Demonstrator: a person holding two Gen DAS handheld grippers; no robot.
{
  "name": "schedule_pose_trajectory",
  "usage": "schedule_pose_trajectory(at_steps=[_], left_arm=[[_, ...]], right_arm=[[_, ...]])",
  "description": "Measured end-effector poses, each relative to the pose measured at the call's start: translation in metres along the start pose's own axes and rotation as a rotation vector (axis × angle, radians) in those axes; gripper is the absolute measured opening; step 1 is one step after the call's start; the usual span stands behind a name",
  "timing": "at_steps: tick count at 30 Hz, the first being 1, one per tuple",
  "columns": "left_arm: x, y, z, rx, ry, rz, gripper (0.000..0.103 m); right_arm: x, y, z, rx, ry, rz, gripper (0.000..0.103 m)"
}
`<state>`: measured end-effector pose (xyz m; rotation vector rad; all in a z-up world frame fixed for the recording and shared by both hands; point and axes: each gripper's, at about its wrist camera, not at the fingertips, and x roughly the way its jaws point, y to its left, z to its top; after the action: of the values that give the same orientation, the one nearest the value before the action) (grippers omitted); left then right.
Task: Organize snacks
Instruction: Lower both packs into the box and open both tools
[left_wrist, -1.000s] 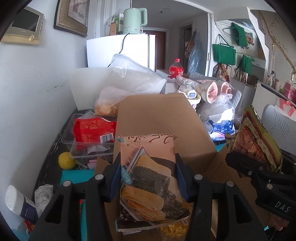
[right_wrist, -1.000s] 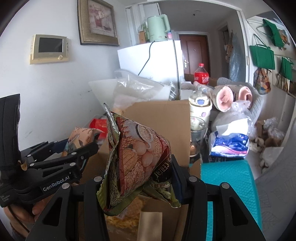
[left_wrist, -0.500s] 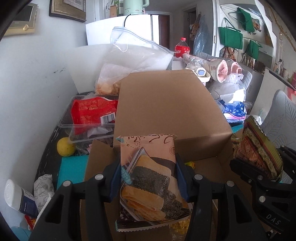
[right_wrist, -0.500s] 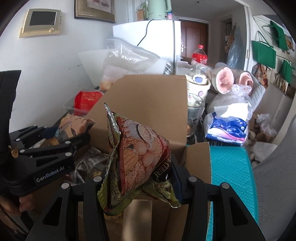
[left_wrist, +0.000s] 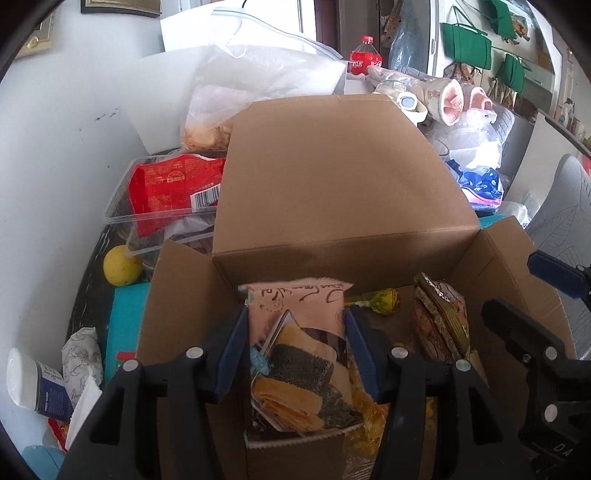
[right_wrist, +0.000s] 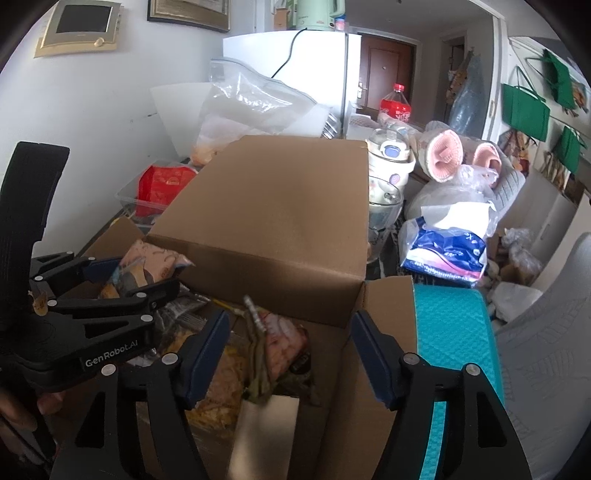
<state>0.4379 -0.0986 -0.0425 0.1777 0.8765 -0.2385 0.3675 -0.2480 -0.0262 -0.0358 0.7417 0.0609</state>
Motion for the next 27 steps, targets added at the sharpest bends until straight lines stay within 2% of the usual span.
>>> schedule_pose_trajectory(at_steps=[8, 11, 19, 27], left_arm=[[0.004, -0.003, -0.001, 0.017, 0.026, 0.017, 0.054], [0.004, -0.004, -0.001, 0.024, 0.034, 0.027, 0.060], [-0.011, -0.004, -0.002, 0.013, 0.016, 0.024, 0.061], [-0.049, -0.001, -0.002, 0.003, -0.053, 0.014, 0.061]], right_arm=[[-0.005, -0.002, 0.001, 0.005, -0.007, -0.004, 0.070], [-0.007, -0.001, 0.002, -0.001, -0.011, -0.005, 0.070], [-0.017, -0.005, 0.002, 0.027, -0.026, 0.027, 0.070], [-0.044, -0.005, 0.001, 0.049, -0.067, 0.017, 0.070]])
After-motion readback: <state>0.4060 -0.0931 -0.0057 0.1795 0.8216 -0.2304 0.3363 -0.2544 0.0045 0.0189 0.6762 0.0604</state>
